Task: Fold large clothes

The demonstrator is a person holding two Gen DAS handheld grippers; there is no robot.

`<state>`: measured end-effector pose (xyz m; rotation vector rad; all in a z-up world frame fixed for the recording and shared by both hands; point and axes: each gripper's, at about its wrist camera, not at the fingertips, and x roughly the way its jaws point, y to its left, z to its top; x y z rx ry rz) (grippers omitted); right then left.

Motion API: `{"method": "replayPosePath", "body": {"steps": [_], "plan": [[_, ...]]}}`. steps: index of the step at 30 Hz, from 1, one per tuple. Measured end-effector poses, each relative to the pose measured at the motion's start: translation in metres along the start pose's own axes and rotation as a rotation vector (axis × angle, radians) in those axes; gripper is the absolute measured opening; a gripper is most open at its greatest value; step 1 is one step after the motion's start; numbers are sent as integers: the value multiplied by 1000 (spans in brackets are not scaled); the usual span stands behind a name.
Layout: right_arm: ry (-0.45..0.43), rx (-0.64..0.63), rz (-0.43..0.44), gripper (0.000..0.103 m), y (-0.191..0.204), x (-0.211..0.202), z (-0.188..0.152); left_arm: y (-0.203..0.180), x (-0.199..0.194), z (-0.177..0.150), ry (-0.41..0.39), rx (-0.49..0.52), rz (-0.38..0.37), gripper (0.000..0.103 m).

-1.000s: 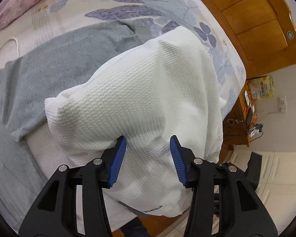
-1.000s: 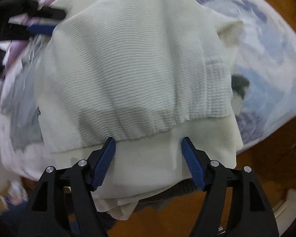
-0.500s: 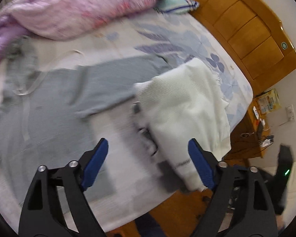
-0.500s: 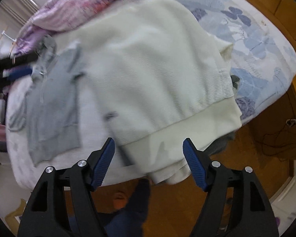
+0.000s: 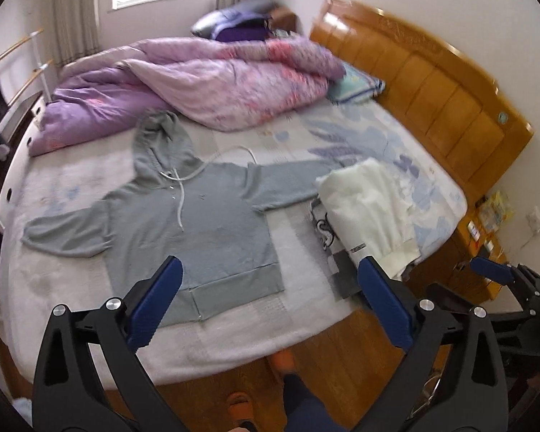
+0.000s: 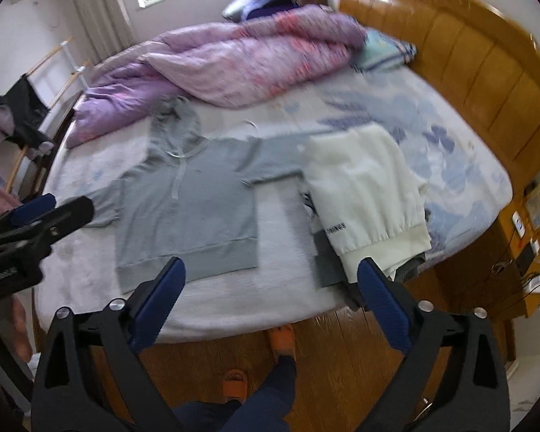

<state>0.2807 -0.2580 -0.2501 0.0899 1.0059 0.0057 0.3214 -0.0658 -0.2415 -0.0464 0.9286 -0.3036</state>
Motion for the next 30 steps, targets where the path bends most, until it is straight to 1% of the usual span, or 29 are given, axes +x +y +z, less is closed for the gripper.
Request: {"method": "replayPosePath", "body": {"steps": [3,5,6,10,12,15,17,18,20,22,25,27,30], "plan": [[-34,-31,-8,94,16,-37,-2,3,-51,-9,-46,-21,22,98],[-68,-55,1,95,23,-60,-7,3,-76,-14,-72,-36,40,98],[-77,-62,2,95,24,-69,-9,1,-92,-20,-94,-47,48,98],[-120,-94,26,95,24,-110,-20,-10,-136,-43,-143,-73,73,98],[-148,-128,28,95,23,-129,-28,-20,-154,-56,-151,-76,85,98],[-181,-152,44,95,14,-151,-42,-35,-179,-77,-186,-102,116,98],[-181,-156,36,95,9,-164,-51,-48,-194,-91,-191,-132,93,98],[-181,-156,38,95,6,-170,-55,-53,-200,-96,-189,-138,94,98],[-188,-168,61,95,2,-187,-65,-66,-212,-106,-199,-140,114,98],[-204,-183,59,95,0,-203,-73,-78,-230,-117,-228,-149,140,98],[-219,-201,79,95,2,-224,-84,-88,-255,-129,-241,-166,155,98],[-229,-204,90,95,5,-236,-88,-93,-276,-138,-260,-167,179,98],[-254,-218,106,95,15,-255,-96,-93,-296,-144,-274,-169,198,98]]}}
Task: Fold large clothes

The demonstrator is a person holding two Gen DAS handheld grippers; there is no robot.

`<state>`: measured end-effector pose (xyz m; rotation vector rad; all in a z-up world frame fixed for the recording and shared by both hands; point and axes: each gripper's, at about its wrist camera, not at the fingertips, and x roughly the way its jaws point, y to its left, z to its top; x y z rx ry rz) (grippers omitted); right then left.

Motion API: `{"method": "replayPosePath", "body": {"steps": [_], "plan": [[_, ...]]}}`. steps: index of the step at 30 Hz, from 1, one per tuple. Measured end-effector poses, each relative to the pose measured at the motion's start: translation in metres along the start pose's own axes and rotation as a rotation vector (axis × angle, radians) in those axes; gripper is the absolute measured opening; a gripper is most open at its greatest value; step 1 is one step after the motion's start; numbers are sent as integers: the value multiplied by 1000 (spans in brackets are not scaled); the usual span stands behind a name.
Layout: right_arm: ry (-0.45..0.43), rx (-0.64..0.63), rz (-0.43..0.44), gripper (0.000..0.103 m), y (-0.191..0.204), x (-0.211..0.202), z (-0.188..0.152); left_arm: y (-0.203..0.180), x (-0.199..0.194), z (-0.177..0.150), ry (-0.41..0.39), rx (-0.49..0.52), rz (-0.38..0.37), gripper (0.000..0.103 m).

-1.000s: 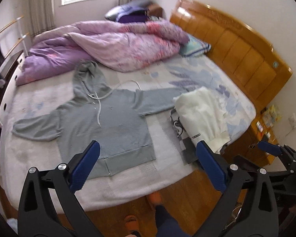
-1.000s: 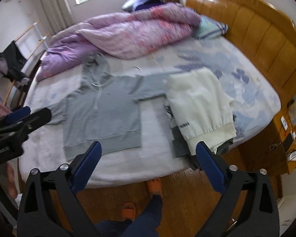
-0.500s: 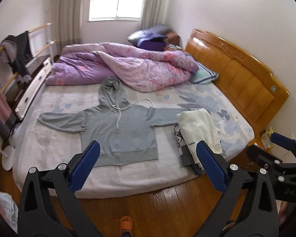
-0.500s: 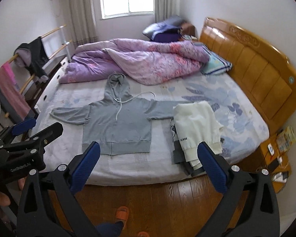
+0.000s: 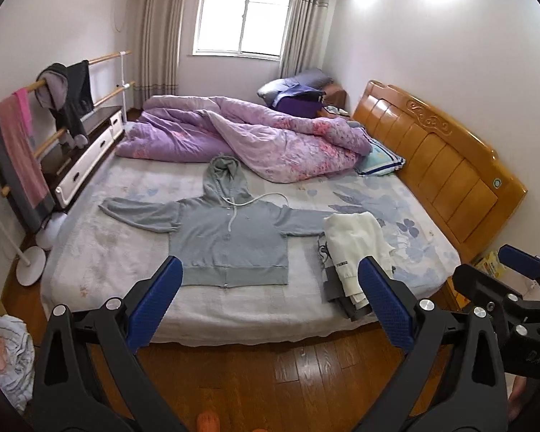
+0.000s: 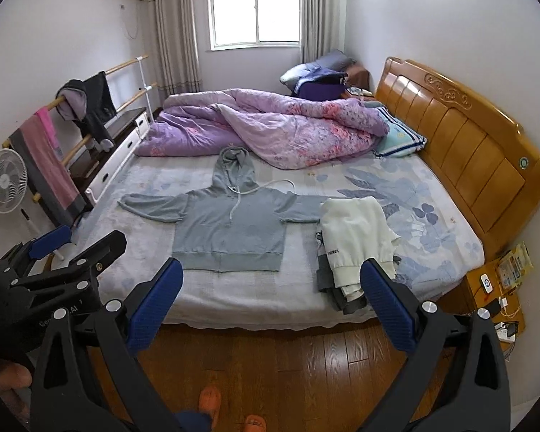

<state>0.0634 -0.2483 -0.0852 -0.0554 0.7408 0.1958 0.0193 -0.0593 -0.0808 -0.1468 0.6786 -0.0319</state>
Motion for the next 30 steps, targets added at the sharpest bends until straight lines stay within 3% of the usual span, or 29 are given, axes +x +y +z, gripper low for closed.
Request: {"method": "replayPosePath", "body": {"steps": [7,15,30], "plan": [[-90,-38,-26,95,42,-37,3,26,-48,9,-68,7,14,98],[-125,-19,-30,95,94,-61,1,65,-93,12,-114,61,36,98],[-191,-18,-73,95,144,-91,4,123,-147,26,-203,78,12,98]]}}
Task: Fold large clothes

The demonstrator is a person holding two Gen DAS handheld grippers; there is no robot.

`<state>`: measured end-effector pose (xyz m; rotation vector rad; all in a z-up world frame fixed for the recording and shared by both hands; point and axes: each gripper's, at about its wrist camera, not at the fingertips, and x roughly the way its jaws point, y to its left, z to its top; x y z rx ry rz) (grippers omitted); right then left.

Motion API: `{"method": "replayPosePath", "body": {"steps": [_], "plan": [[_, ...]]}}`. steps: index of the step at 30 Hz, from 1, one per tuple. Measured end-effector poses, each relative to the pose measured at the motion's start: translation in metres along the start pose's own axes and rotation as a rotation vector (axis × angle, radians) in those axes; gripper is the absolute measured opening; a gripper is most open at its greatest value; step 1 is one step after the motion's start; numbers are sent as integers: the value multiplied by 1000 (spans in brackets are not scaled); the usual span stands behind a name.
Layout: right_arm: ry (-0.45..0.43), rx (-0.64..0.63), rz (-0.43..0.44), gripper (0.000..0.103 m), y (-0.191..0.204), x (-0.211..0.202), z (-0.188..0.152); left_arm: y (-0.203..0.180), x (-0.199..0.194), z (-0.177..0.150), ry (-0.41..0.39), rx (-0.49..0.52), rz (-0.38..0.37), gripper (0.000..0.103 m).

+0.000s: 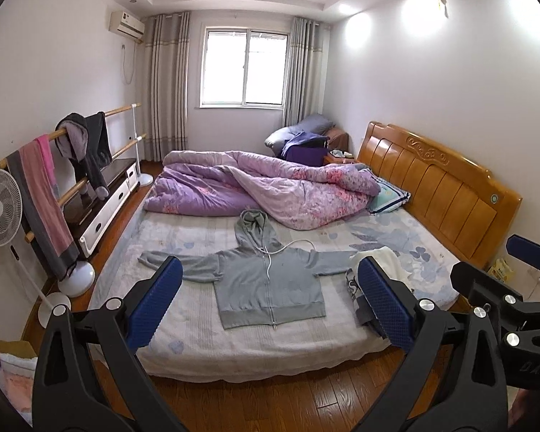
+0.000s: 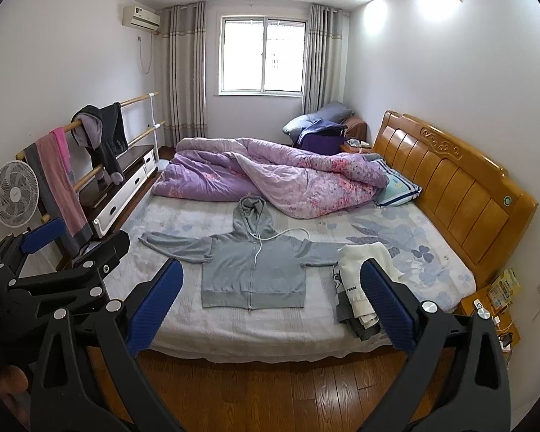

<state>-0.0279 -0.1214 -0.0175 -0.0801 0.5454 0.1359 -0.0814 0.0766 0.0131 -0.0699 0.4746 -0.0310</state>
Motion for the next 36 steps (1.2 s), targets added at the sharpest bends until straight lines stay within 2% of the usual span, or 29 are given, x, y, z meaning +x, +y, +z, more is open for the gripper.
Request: {"method": "replayPosePath", "body": {"steps": [19,36], "plan": [[-43,-9,-52,95,11,-11,4,7,-4,12,-25,12,-26,98],[-53,-8,-61,95,13,-12,4,5,0,16,-38,18,-21,98]]}}
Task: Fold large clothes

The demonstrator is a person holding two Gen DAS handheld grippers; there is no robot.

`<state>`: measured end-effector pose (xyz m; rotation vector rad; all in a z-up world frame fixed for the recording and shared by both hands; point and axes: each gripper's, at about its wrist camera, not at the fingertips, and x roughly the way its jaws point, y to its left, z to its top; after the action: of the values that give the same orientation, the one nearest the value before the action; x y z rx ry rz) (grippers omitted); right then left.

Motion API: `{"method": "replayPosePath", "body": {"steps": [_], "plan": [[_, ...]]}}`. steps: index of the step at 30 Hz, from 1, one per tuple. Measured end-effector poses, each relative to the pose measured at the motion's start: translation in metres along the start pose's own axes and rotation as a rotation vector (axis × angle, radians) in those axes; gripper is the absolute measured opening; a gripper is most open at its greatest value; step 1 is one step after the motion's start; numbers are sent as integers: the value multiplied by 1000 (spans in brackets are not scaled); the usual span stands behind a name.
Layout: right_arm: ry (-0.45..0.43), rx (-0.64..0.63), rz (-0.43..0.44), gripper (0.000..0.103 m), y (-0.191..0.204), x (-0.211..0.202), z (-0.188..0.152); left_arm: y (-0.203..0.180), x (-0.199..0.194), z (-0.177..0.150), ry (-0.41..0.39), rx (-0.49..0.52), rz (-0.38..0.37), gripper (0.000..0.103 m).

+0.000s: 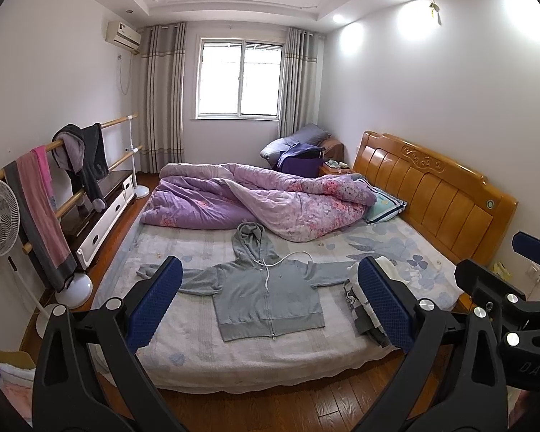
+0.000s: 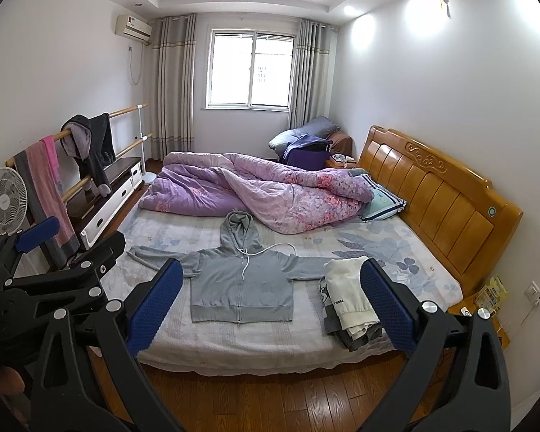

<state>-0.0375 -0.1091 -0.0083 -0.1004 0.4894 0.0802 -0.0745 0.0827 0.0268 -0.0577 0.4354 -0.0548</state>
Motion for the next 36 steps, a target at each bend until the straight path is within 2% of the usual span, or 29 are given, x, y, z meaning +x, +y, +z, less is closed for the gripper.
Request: {"method": "replayPosePath", "body": {"steps": [36], "plan": [[19,28,2,95,6,7,1,-7,16,0,1,3,0,98]]}}
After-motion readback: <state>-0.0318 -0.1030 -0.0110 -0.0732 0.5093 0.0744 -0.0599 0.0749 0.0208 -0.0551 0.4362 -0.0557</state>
